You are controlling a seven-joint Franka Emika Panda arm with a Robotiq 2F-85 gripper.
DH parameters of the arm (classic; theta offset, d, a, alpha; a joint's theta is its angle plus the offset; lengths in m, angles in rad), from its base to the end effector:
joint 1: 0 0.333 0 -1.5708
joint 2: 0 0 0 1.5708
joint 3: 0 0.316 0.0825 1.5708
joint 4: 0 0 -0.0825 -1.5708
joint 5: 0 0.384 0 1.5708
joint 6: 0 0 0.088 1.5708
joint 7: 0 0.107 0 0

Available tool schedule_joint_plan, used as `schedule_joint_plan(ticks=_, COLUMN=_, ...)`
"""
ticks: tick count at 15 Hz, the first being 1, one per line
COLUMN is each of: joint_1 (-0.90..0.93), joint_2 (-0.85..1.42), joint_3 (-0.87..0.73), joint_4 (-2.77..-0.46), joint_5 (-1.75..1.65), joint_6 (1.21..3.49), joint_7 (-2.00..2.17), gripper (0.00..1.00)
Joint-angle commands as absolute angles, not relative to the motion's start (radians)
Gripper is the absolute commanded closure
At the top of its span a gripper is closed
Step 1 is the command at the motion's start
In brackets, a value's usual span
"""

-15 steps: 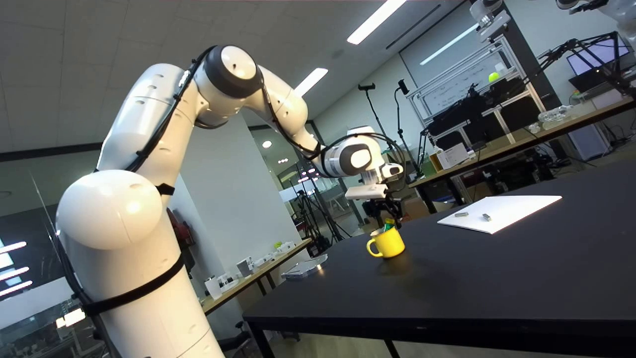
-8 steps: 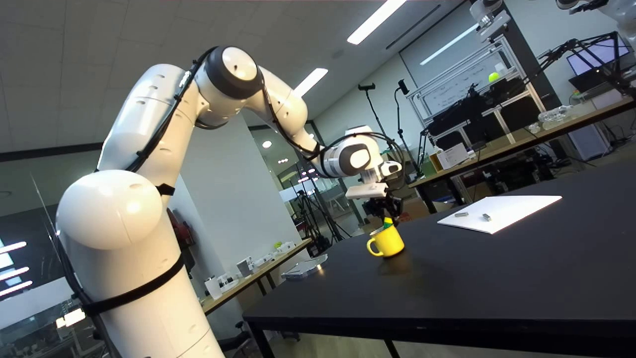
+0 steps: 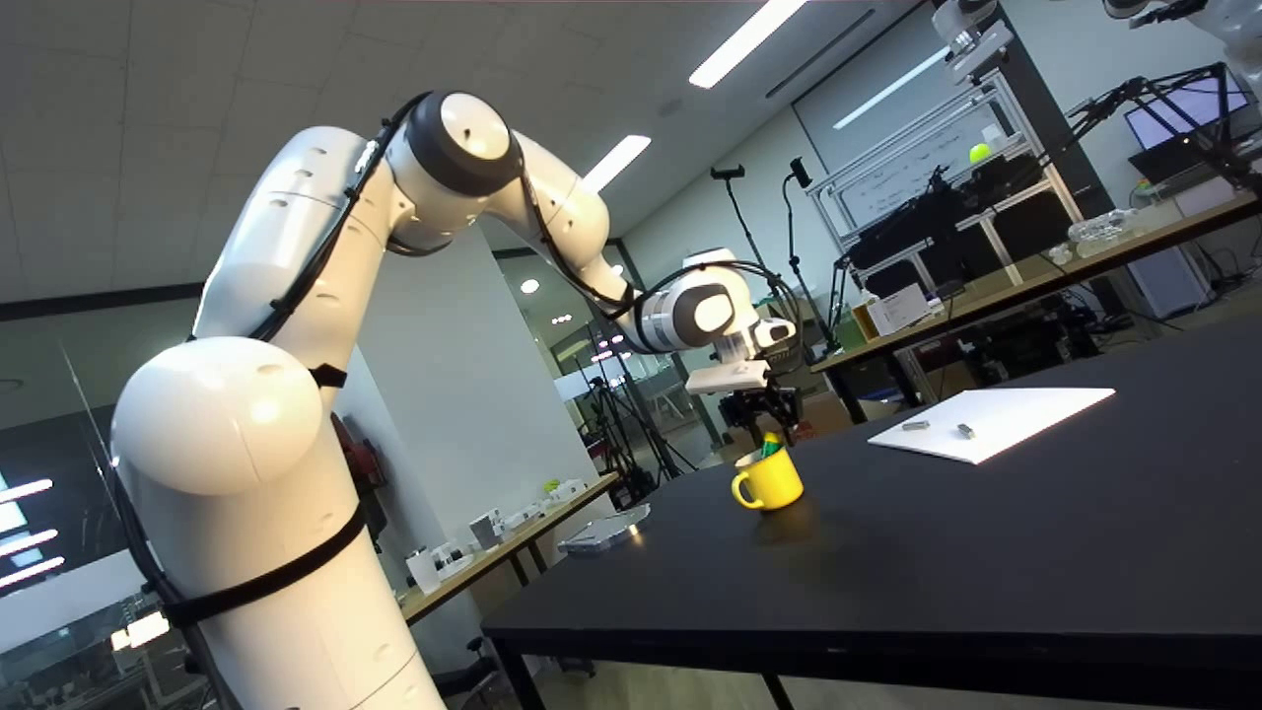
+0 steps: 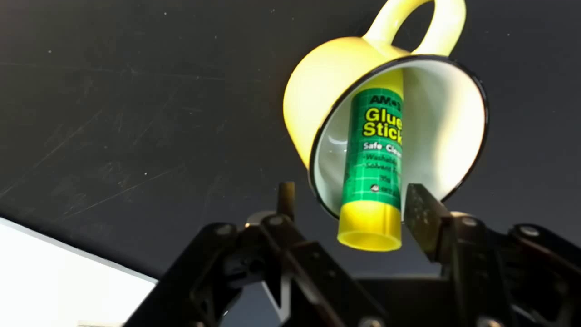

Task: Remove the glue stick from the mug and put it on the table

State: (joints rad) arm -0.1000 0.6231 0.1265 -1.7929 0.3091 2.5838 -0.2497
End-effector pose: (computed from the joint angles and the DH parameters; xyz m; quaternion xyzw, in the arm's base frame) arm 0.6724 0.0048 0.2200 -0.9885 0.0017 -0.0953 0.1177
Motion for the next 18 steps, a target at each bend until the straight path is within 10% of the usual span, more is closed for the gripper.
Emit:
schedule_joint_plan(ticks=1, joint_1=-0.112, joint_2=0.613, joint_3=0.134, joint_4=-1.77, joint_5=0.291, joint_6=2.535, joint_7=-0.232, gripper=0.05)
schedule_joint_plan(ticks=11, joint_1=-0.11, joint_2=0.604, joint_3=0.153, joint_4=-1.765, joint_5=0.299, joint_6=2.562, joint_7=-0.255, gripper=0.0)
schedule_joint_plan(ticks=12, joint_1=-0.109, joint_2=0.602, joint_3=0.155, joint_4=-1.769, joint_5=0.297, joint_6=2.572, joint_7=-0.261, gripper=0.25)
schedule_joint_plan(ticks=18, joint_1=-0.122, joint_2=0.603, joint_3=0.165, joint_4=-1.769, joint_5=0.306, joint_6=2.57, joint_7=-0.264, gripper=0.62)
